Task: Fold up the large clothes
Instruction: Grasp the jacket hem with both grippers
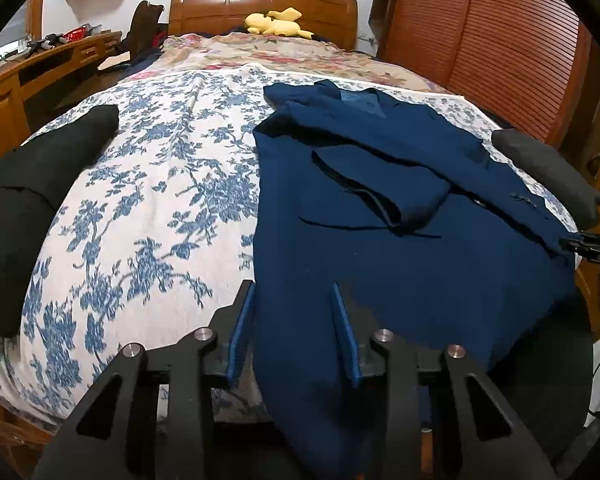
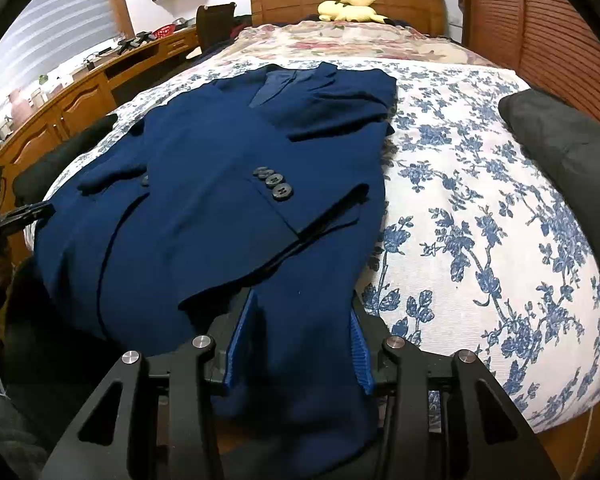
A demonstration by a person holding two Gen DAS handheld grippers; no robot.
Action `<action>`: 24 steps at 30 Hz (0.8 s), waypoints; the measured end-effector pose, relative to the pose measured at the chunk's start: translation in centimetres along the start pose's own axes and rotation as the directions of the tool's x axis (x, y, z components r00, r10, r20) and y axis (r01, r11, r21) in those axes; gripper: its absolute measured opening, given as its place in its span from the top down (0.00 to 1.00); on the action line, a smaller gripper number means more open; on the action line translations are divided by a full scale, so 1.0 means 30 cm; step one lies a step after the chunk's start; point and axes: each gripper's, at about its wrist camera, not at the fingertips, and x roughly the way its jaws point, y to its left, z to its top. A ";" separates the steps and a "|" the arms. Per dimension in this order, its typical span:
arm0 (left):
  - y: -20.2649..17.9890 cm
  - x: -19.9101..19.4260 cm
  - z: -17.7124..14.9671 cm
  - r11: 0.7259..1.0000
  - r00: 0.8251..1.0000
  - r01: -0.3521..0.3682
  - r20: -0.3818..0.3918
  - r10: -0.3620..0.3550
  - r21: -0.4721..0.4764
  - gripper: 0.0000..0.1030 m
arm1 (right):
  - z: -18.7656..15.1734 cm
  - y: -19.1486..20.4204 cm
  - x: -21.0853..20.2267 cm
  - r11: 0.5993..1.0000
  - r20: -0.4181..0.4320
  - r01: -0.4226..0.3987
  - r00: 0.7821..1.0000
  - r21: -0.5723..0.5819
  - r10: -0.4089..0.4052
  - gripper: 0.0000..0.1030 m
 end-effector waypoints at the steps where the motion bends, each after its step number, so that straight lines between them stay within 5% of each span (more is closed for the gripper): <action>1: -0.003 -0.003 -0.006 1.000 1.000 0.001 -0.002 -0.001 0.001 0.62 | -0.002 -0.003 0.007 1.000 -0.005 0.005 1.000 0.001 -0.005 0.56; 13: -0.009 -0.015 -0.045 1.000 1.000 0.017 -0.014 -0.017 -0.005 0.62 | -0.005 -0.002 0.037 1.000 -0.025 0.018 1.000 -0.003 -0.018 0.57; 16: -0.010 -0.022 -0.048 0.999 0.999 0.036 -0.006 -0.036 -0.015 0.69 | -0.007 0.007 0.023 1.000 0.002 0.012 1.000 0.011 -0.012 0.79; 17: -0.010 -0.025 -0.046 0.999 0.999 0.043 -0.004 -0.043 -0.023 0.77 | -0.005 0.001 0.019 0.999 0.016 -0.012 1.000 0.037 0.011 0.81; 24: -0.025 -0.013 -0.044 1.000 1.000 0.017 -0.026 -0.017 -0.003 0.77 | -0.020 -0.005 0.015 0.999 0.036 -0.025 0.999 0.027 0.024 0.86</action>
